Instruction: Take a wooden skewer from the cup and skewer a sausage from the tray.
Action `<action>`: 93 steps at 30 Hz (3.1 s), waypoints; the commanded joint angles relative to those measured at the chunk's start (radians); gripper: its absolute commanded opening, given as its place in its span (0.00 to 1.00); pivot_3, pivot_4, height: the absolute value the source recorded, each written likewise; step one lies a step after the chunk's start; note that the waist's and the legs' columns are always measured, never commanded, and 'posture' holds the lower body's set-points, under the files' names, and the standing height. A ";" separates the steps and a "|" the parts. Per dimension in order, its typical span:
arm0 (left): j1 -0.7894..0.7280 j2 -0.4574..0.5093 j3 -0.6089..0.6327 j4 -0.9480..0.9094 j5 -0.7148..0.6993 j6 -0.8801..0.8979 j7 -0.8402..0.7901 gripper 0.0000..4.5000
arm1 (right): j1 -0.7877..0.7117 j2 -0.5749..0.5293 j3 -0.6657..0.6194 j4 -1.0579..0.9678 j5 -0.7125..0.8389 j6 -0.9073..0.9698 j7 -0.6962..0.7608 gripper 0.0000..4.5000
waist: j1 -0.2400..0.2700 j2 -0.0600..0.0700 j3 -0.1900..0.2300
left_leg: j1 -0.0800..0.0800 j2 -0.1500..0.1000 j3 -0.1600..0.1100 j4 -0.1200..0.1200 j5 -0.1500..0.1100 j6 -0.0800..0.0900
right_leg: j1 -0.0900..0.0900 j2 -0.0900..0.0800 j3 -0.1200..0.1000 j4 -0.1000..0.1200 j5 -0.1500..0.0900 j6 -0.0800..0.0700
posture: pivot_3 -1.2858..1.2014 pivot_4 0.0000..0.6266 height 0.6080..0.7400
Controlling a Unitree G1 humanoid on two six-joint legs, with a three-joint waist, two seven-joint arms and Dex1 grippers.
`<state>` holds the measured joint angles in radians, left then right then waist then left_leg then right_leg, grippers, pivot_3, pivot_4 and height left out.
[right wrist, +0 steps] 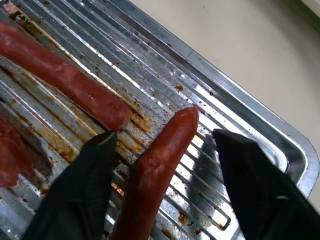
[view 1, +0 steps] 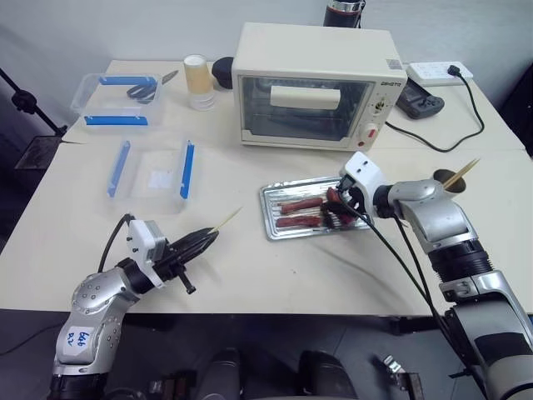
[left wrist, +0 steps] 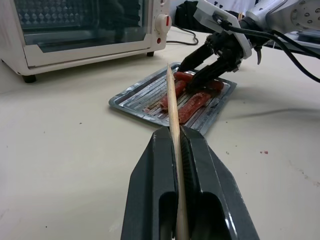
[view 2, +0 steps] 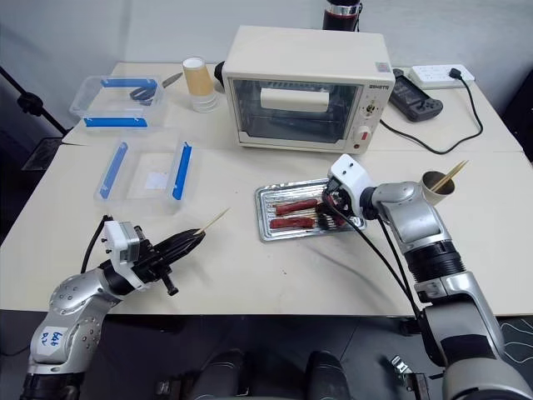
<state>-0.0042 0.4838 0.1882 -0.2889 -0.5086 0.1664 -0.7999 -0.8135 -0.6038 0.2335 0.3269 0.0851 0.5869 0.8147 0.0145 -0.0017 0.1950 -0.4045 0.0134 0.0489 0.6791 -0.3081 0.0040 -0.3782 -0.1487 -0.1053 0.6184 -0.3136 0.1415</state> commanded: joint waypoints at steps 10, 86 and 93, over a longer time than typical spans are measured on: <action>-0.018 0.002 -0.001 -0.020 -0.014 -0.005 -0.005 0.00 | 0.006 -0.012 -0.039 -0.035 -0.008 -0.032 0.043 0.39 | -0.003 0.000 0.000 | 0.000 0.000 0.000 0.000 0.000 0.000 | 0.000 0.000 0.000 0.000 0.000 0.000 | 0.52 0.24 1.00; -0.186 0.115 -0.132 -0.003 -0.030 0.055 -0.248 0.00 | 0.075 -0.257 -0.162 -0.325 0.357 -0.356 0.755 0.07 | -0.014 0.000 0.000 | 0.001 0.000 0.000 0.000 0.000 0.000 | 0.001 0.000 0.000 -0.001 0.000 0.000 | 0.52 0.24 1.00; -0.221 0.119 -0.150 -0.040 -0.064 0.105 -0.274 0.00 | 0.089 -0.276 -0.120 -0.360 0.339 -0.340 0.757 0.07 | -0.007 0.000 0.000 | 0.001 0.000 -0.001 0.001 0.000 0.000 | 0.001 0.000 0.000 -0.001 0.000 0.000 | 0.52 0.24 1.00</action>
<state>-0.2177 0.5944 0.0325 -0.2823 -0.5421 0.2640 -1.0655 -0.7252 -0.8561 0.1184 -0.0137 0.4199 0.2424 1.5284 0.0071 -0.0012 0.1954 -0.4040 0.0135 0.0483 0.6797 -0.3081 0.0040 -0.3771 -0.1487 -0.1053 0.6178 -0.3136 0.1415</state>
